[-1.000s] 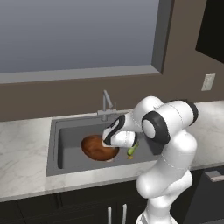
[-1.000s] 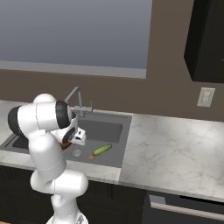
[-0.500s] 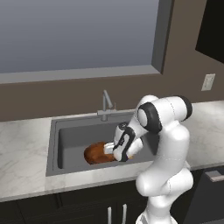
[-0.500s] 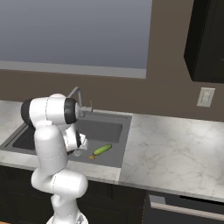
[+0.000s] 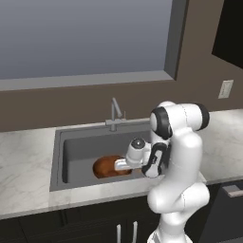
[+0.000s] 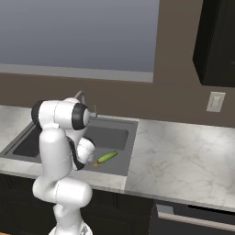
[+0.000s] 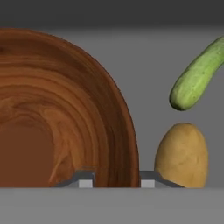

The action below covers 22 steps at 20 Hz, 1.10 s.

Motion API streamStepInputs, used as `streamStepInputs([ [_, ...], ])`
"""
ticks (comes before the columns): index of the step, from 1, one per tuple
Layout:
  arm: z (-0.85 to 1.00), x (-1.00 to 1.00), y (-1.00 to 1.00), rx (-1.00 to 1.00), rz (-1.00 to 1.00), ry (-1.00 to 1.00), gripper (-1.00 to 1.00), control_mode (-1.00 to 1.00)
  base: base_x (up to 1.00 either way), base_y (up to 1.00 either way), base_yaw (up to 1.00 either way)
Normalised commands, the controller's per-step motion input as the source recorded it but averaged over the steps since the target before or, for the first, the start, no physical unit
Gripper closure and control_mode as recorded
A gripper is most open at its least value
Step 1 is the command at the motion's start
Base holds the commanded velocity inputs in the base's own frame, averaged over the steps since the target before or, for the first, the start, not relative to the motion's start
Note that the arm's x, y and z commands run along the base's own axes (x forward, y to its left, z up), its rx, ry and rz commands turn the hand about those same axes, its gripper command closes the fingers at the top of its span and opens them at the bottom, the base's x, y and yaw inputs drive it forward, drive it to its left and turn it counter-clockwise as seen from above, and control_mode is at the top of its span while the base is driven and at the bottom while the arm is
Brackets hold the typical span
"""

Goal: Dump the cucumber and potato from the bowl so the bowl can be washed. Place the bowl in the sink after clearing the leftovers.

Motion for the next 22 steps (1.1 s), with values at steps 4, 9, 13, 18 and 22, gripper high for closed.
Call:
streamStepInputs([
  [4, 0.18, 0.00, 0.00, -0.02, 0.00, -0.02, -1.00, -1.00, 0.00, 0.00, 0.00],
  [9, 0.86, -0.01, 0.00, -0.07, -0.05, -0.18, -1.00, -1.00, 0.00, 0.00, 0.00],
  [13, 1.00, 0.00, 0.02, -0.11, -0.07, -0.31, -1.00, -1.00, 0.00, 0.00, 0.00],
  [18, 1.00, -0.26, 0.08, -0.09, -0.07, -0.30, -1.00, -1.00, 0.00, 0.00, 0.00],
  [22, 1.00, -0.55, 0.07, -0.04, -0.07, -0.35, -1.00, -1.00, 0.00, 0.00, 0.00],
])
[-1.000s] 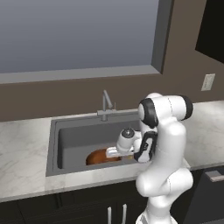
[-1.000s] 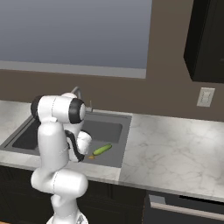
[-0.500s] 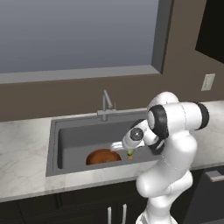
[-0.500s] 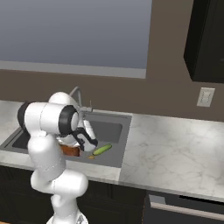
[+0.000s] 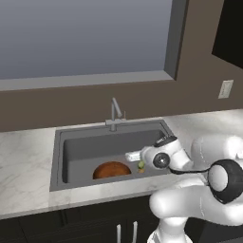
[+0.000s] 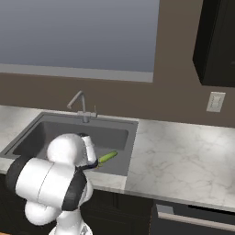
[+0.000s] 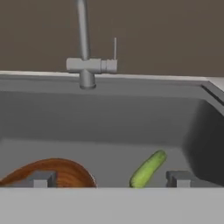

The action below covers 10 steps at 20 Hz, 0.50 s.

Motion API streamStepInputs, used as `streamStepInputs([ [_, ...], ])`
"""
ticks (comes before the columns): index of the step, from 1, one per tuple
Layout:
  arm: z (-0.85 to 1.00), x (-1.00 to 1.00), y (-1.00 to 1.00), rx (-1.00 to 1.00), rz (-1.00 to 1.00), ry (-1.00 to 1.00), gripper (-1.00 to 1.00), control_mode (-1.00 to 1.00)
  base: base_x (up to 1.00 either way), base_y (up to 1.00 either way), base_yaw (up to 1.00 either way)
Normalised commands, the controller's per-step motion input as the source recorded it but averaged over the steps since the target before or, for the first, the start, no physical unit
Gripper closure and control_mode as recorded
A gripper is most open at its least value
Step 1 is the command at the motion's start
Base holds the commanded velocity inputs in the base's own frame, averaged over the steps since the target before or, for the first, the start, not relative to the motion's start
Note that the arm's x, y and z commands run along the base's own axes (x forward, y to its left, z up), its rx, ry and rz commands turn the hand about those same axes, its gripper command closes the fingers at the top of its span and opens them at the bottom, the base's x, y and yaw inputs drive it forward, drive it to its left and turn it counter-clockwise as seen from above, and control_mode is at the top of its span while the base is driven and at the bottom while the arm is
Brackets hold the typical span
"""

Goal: Dump the cucumber and potato from the bowl so the bowl can be washed. Place the bowl in the sink after clearing the leftovers.

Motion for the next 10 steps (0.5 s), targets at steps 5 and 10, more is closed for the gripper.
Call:
streamStepInputs([
  [5, 1.00, -0.39, 0.20, -0.06, -0.07, -0.38, -1.00, -1.00, 0.00, 0.00, 0.00],
  [10, 1.00, -0.30, 0.28, -0.06, -0.08, -0.36, -1.00, -1.00, 0.00, 0.00, 0.00],
])
